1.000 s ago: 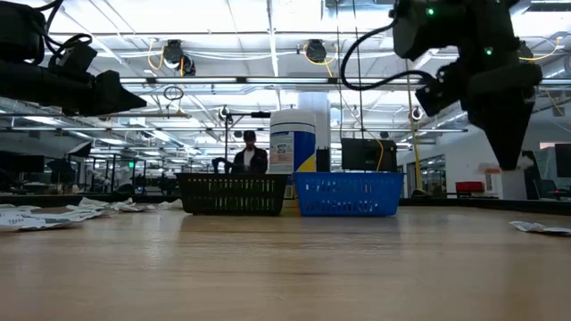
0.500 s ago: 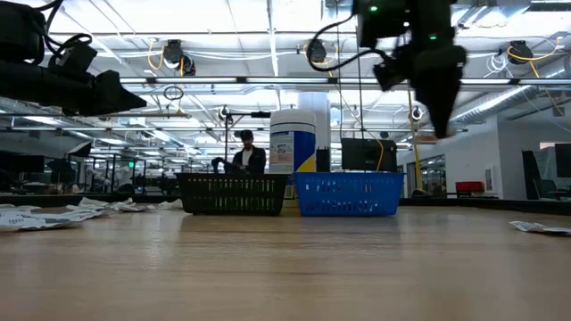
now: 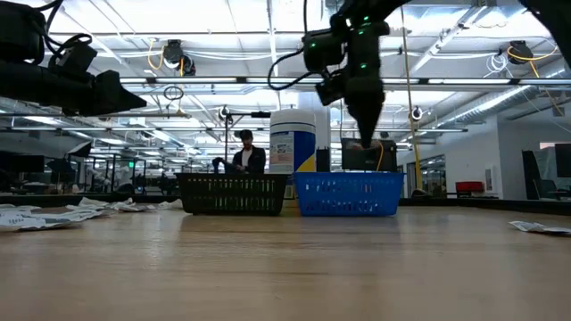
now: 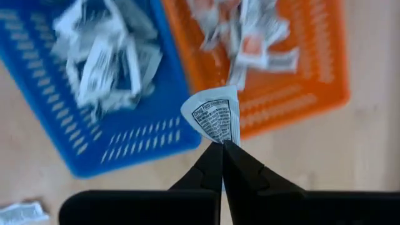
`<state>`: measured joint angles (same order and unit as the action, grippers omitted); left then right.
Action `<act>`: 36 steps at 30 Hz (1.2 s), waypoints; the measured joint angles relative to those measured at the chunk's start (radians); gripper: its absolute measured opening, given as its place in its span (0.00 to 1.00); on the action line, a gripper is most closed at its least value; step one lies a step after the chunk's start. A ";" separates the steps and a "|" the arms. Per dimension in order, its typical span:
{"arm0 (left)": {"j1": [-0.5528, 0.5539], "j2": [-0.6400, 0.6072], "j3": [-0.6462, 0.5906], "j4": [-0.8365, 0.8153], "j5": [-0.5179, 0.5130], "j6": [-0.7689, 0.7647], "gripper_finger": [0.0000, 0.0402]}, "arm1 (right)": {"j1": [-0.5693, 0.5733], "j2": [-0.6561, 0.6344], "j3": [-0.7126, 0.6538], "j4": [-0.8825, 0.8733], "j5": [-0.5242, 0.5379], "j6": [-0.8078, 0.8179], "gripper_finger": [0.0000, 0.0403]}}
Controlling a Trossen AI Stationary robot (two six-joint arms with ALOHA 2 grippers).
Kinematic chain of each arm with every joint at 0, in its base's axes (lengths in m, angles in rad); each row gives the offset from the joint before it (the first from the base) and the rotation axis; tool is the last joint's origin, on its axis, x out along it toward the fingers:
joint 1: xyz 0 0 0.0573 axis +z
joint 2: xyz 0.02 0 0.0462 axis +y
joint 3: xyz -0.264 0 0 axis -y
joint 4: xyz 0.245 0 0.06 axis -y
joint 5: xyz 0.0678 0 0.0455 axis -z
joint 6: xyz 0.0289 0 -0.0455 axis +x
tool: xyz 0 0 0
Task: Pick & Place First Aid Supplies
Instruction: Put the orange ointment pack into the orange basket
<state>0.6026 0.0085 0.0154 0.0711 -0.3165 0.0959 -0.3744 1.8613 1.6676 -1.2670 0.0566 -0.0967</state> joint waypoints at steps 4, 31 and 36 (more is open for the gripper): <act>0.000 0.000 0.000 0.000 0.000 0.000 0.77 | -0.031 0.067 0.083 0.027 0.000 -0.045 0.00; 0.000 0.000 0.000 0.000 0.000 0.000 0.77 | -0.056 0.150 -0.068 0.380 -0.001 -0.060 0.07; 0.000 0.000 0.000 0.000 0.000 0.000 0.77 | -0.056 0.150 -0.068 0.380 -0.001 0.006 0.22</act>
<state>0.6025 0.0082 0.0152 0.0711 -0.3167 0.0959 -0.4305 2.0109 1.5993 -0.8872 0.0555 -0.0911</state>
